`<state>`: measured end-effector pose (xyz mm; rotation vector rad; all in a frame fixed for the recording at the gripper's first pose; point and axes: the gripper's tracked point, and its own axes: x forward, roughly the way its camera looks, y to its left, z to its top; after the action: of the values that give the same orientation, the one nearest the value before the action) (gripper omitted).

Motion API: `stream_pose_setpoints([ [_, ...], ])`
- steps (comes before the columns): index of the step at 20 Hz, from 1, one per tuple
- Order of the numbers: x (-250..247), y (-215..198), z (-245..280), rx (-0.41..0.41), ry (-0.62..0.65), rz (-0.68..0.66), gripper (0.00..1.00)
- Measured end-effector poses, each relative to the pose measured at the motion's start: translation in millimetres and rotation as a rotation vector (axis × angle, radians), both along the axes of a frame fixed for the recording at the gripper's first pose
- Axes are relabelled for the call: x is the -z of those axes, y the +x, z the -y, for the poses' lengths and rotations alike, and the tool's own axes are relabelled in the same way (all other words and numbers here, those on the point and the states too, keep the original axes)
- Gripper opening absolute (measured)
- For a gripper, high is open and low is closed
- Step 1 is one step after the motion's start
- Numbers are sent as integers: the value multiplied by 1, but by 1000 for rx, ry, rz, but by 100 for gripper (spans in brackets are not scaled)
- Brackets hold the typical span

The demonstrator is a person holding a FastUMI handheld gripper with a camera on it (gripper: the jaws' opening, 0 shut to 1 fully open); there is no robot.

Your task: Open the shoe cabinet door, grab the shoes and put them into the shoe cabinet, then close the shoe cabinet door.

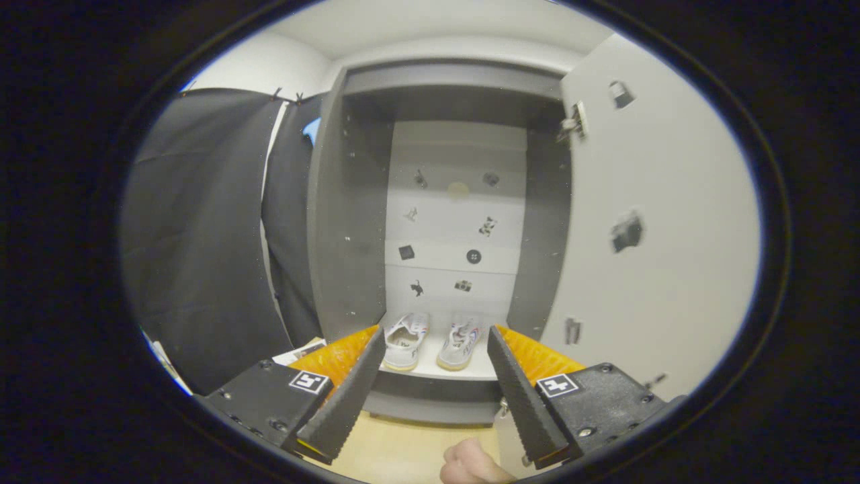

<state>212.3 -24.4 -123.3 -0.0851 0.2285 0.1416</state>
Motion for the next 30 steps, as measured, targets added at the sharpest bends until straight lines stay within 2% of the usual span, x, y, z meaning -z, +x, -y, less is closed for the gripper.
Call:
stream_pose_setpoints([
  [3, -25, -63, 18, 10, 7, 38, 98],
  [6, -50, -118, 44, 57, -20, 90, 99],
  [9, -65, -168, 62, 60, 3, 102, 100],
  [14, -76, -210, 112, 90, 55, 107, 100],
  [17, -82, -232, 155, 111, 32, 110, 100],
  [21, -78, -249, 209, 136, -27, 100, 100],
  [24, -71, -252, 250, 149, -25, 86, 100],
  [30, -49, -208, 337, 209, -47, 71, 100],
])
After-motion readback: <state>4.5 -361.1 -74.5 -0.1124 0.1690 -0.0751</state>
